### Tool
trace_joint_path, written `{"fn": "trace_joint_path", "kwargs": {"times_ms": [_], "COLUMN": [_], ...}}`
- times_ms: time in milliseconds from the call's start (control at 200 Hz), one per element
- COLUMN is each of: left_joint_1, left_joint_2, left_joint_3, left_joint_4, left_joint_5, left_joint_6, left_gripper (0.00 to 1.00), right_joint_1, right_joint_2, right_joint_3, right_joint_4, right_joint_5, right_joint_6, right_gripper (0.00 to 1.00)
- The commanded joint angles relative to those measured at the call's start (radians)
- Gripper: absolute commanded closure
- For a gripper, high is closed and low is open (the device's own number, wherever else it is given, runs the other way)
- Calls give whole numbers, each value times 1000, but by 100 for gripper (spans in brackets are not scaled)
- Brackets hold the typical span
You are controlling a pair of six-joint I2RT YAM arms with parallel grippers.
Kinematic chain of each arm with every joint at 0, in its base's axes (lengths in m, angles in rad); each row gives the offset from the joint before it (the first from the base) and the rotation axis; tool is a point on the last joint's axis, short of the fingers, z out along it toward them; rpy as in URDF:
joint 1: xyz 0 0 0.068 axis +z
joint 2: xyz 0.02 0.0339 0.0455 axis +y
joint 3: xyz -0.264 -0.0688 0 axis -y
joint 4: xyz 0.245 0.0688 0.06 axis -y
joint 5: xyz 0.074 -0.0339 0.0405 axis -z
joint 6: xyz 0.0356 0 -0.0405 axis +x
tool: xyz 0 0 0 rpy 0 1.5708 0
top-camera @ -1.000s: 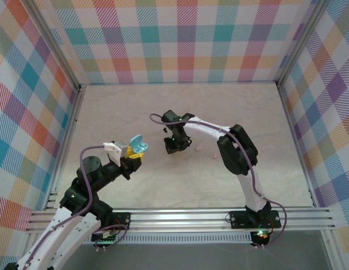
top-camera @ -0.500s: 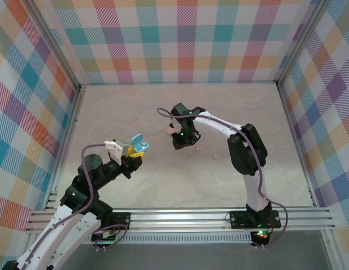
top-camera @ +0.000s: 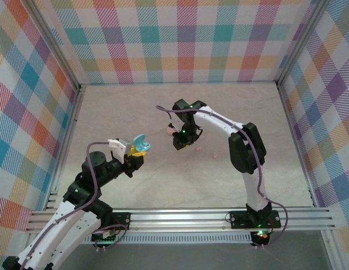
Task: Insert wireless bluetooth earbuds into charging case
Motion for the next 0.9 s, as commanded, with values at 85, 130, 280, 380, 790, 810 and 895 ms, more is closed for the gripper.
{"fn": "trace_joint_path", "kwargs": {"times_ms": [85, 130, 280, 380, 790, 810, 895], "left_joint_1": [-12, -12, -12, -12, -12, -12, -12], "left_joint_2": [-12, -14, -20, -20, 6, 8, 12], "left_joint_3": [30, 30, 29, 29, 24, 24, 29], "left_joint_4": [34, 31, 21, 25, 63, 65, 65], "left_joint_5": [8, 9, 5, 5, 24, 25, 29], "left_joint_6": [12, 12, 14, 16, 15, 15, 17], "left_gripper": [77, 76, 76, 76, 76, 76, 76], "right_joint_1": [-2, -2, -1, 1, -42, -50, -67], "right_joint_2": [89, 98, 127, 134, -199, -201, -191], "right_joint_3": [41, 41, 38, 33, -253, -262, -275], "right_joint_4": [-83, -90, -110, -107, 230, 232, 222], "right_joint_5": [-45, -39, -39, -36, 130, 141, 176], "right_joint_6": [-40, -45, -63, -53, 145, 154, 154], "right_gripper": [74, 73, 72, 70, 67, 67, 67]}}
